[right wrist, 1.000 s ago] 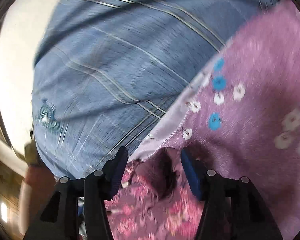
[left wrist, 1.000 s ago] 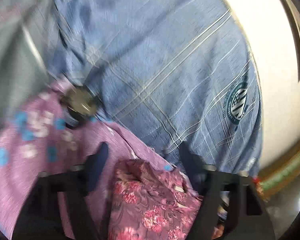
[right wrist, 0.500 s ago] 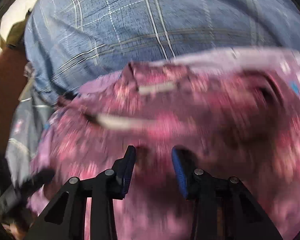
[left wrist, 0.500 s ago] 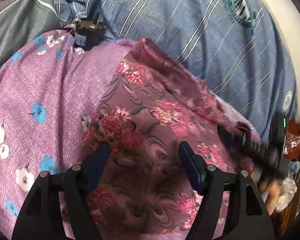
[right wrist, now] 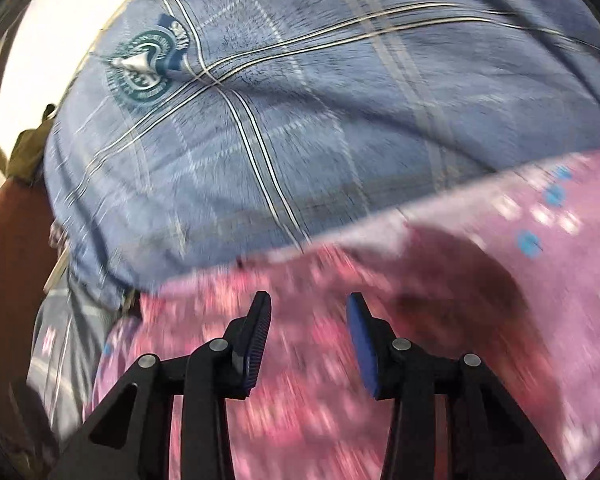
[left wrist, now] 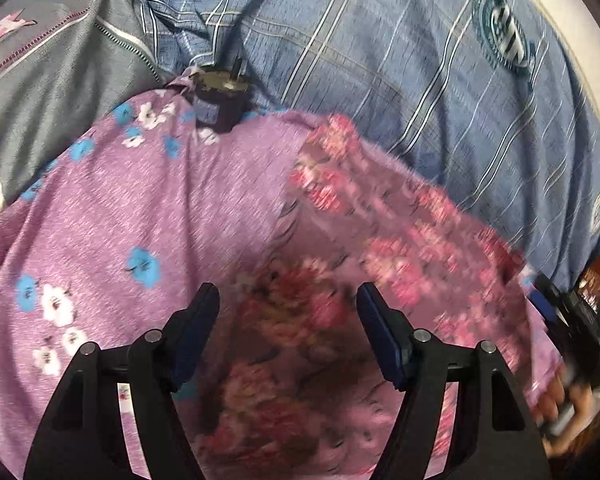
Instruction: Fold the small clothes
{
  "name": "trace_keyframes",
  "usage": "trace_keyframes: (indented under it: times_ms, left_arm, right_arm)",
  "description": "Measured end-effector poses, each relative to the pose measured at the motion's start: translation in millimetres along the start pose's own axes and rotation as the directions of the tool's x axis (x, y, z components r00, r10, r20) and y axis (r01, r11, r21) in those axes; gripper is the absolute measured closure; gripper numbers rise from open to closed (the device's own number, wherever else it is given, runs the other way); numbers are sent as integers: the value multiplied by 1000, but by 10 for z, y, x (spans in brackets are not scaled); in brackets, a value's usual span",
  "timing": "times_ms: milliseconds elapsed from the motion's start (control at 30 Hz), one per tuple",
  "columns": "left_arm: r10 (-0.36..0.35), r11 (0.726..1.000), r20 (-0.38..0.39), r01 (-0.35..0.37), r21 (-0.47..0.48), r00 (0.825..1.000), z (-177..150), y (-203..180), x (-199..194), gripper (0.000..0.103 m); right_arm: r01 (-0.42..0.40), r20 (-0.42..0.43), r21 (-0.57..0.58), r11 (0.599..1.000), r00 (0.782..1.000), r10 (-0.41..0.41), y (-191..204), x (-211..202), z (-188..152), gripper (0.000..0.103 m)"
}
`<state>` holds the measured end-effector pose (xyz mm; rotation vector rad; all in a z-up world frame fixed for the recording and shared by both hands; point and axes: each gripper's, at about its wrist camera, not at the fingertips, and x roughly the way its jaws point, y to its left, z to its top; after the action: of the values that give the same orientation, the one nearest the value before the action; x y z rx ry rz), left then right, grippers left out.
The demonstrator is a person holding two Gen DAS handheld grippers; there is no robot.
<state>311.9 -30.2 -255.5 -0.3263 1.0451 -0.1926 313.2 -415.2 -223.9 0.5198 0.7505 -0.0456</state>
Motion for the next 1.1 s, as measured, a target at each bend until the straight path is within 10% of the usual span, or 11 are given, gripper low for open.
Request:
trace_keyframes:
  times_ms: [267,533,667,900,1100]
  left_arm:
    - [-2,1000,-82,2,-5,997,-158,201,1,32]
    - [-5,998,-39,7,55,999,-408,179,-326,32]
    - [67,994,-129,-54,97,989,-479,175,-28,32]
    - [54,997,-42,-51,55,998,-246,189,-101,32]
    - [85,996,-69,-82,47,994,-168,234,97,32]
  right_arm:
    - [143,-104,142,979,986,-129,-818,-551,-773,77]
    - [36,7,22,999,999,-36,-152,-837,-1053,66]
    - [89,-172,37,995,982,-81,-186,-382,-1151,65]
    - [58,-50,69,996,997,-55,-199,-246,-321,63]
    - [205,-143,169,964,973,-182,-663,729,413,71]
